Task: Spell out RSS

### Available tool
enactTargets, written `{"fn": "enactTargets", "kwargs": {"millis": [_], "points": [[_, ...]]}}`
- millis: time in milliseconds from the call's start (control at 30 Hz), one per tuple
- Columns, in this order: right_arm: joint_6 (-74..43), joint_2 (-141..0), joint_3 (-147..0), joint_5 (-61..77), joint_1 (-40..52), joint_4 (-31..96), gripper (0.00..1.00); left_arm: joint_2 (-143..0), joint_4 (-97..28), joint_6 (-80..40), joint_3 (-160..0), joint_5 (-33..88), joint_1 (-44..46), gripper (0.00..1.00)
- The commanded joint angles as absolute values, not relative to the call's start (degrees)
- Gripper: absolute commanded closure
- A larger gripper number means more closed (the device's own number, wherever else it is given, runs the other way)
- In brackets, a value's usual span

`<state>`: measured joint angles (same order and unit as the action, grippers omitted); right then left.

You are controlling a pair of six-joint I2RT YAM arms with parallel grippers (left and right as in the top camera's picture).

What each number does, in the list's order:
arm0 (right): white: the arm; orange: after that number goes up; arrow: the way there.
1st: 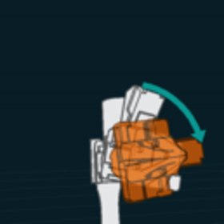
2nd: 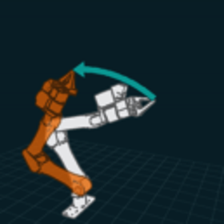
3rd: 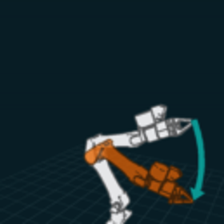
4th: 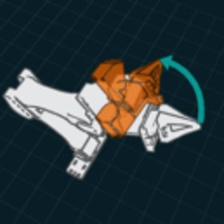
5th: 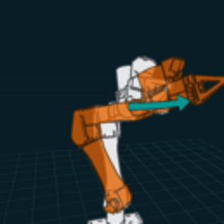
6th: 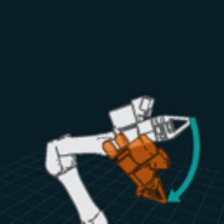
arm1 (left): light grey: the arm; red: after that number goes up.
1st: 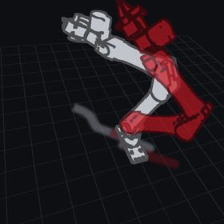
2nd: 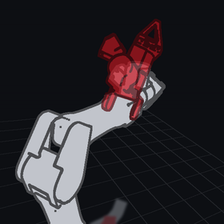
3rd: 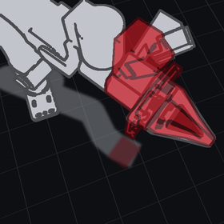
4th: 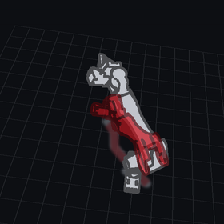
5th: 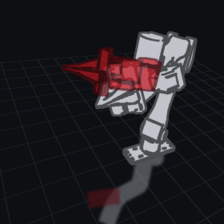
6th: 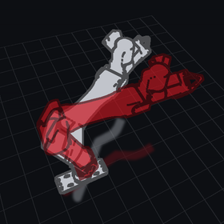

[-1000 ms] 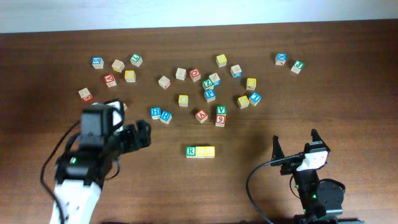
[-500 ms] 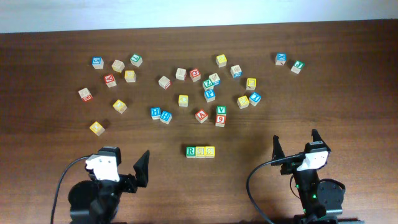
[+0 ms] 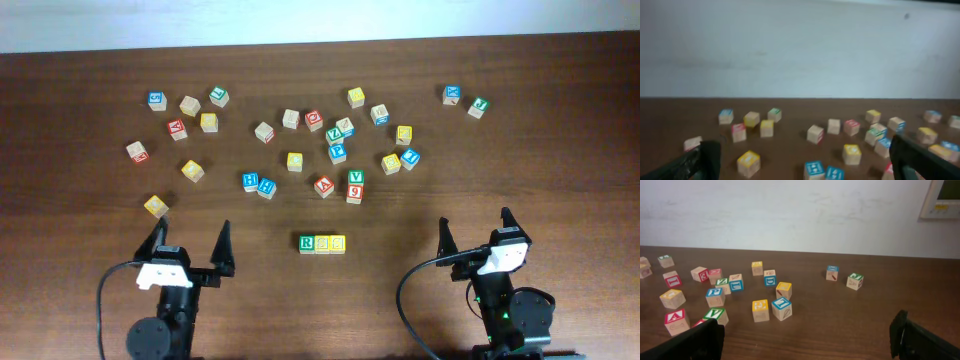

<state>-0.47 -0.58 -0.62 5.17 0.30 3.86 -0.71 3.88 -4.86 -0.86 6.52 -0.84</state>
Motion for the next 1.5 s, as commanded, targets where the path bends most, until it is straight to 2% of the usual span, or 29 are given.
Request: {"fn": "enactTargets", "kwargs": {"millis": [0,133,567,1467], "points": [[-1.08,-0.19,-0.32,4.89,-0.16,4.16,0.02,-0.27,3.36,-4.03,-0.49,1.04,-1.30,0.01],[-1.08,-0.19,-0.32,4.89,-0.16,4.16,0.02,-0.27,-4.78,-4.23,-0.49,0.73,-1.30,0.01],[-1.08,-0.19,-0.32,4.89,-0.16,4.16,0.02,-0.27,-4.82,-0.32,-0.49,0.34,-1.30,0.01],[-1.08,-0.19,-0.32,4.89,-0.16,4.14,0.02,-0.30,-4.80,-2.09,-0.49,-0.23,-1.30,0.01]]}}
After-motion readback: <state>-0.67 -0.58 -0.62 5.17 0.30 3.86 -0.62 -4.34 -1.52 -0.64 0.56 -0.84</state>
